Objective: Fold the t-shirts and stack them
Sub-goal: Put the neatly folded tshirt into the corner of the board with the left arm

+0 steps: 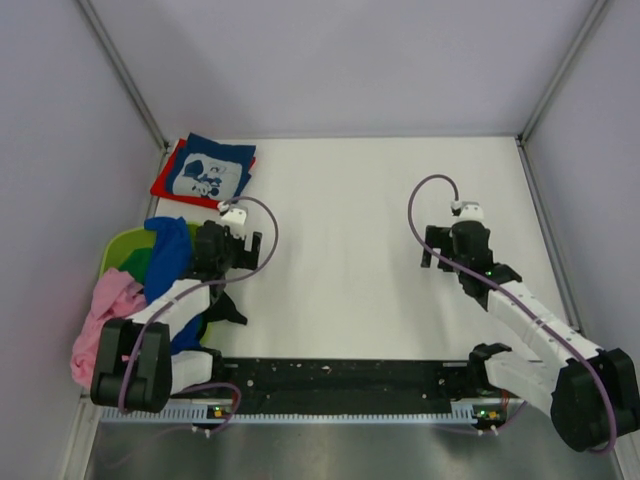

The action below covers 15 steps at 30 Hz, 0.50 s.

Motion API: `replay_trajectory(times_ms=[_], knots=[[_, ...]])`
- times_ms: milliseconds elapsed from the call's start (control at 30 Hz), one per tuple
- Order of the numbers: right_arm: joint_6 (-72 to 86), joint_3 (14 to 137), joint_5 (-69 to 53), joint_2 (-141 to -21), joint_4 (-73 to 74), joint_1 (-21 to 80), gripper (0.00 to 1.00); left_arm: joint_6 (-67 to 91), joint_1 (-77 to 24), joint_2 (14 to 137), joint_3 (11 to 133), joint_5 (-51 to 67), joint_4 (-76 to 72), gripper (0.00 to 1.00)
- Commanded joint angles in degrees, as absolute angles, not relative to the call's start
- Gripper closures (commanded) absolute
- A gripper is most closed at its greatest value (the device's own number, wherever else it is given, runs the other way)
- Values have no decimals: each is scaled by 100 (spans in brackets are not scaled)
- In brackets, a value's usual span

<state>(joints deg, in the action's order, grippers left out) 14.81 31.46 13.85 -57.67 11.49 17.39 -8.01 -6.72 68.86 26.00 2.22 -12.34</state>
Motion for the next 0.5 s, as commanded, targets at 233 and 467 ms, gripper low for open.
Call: replay_trajectory(times_ms=[233, 467], knots=[[1521, 3155, 1521, -5581, 756, 1679, 1, -694, -650, 6979, 2654, 185, -1635, 1], [1521, 3138, 1529, -5599, 738, 1679, 1, -721, -650, 7075, 2698, 167, -1582, 1]])
